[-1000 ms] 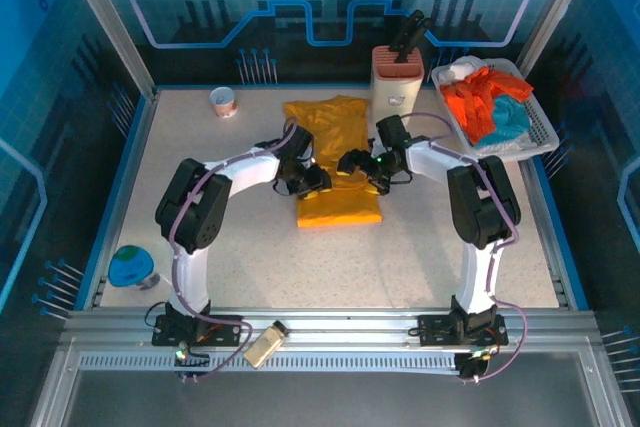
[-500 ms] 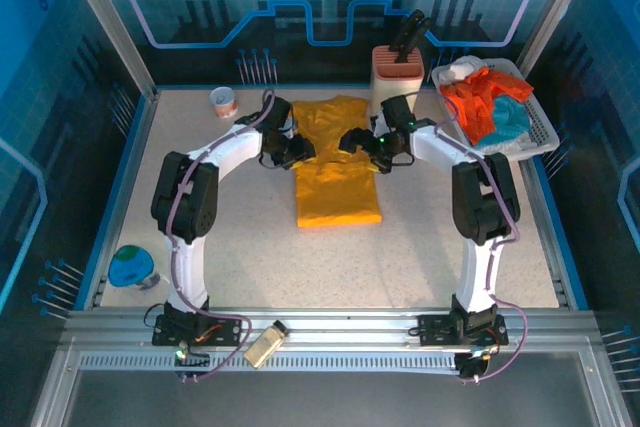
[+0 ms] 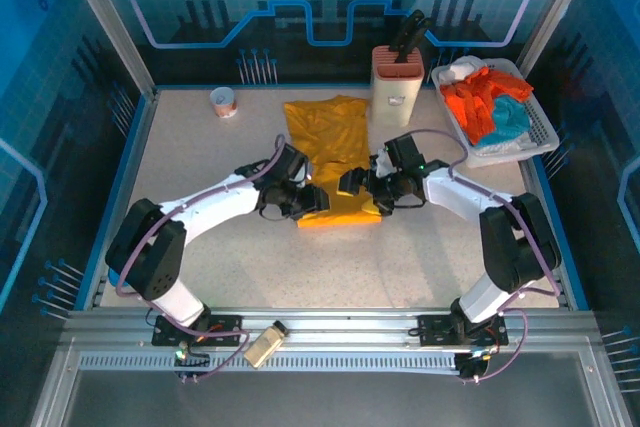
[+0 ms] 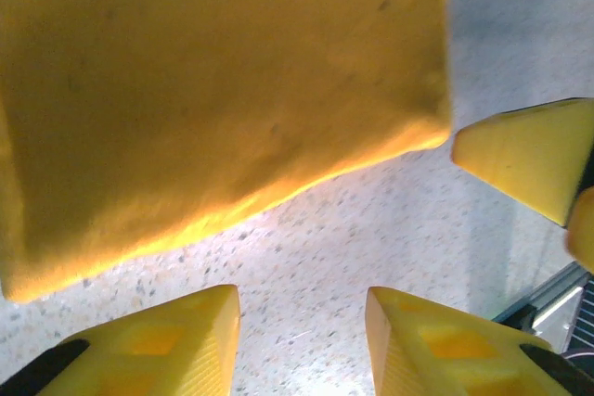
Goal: Fold and stack the t-shirts
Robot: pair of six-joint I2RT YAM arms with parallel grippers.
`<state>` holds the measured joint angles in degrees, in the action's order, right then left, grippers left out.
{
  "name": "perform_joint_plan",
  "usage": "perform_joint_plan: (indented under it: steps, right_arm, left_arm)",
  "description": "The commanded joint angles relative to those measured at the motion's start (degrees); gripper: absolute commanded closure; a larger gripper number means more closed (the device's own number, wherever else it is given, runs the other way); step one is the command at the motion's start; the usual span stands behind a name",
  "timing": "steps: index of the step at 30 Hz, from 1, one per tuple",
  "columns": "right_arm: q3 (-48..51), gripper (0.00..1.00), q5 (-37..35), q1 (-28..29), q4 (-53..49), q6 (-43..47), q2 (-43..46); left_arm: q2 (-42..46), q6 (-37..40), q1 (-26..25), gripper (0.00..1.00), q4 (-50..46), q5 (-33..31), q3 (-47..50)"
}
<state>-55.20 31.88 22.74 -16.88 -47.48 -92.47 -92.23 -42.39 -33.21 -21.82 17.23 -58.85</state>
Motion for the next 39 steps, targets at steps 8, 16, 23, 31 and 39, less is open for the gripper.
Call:
perform_joint_plan:
  steps: [8,16,23,31,39]
  right_arm:
    - [12.48,0.07,-0.98,-0.40,15.87,-3.30,-4.61]
    - [14.97,0.08,-0.81,-0.68,12.96,-2.70,-1.35]
    - [9.42,0.12,-7.61,-1.50,-4.83,4.53,6.62]
    - [5.15,0.31,-10.31,-4.20,-10.89,12.37,3.56]
    - [1.91,0.35,-4.04,-2.23,-2.30,5.24,4.05]
  left_arm:
    - [-5.02,-0.24,-0.17,0.60,5.41,-2.81,6.45]
    - [-2.07,3.81,1.99,0.60,-2.22,-1.98,4.18]
    - [3.96,4.15,1.93,0.58,-7.96,-2.51,5.41]
    - [2.16,6.22,2.37,0.63,-6.56,-2.69,6.05]
    - [1.80,-0.08,1.79,0.65,3.17,3.18,3.10]
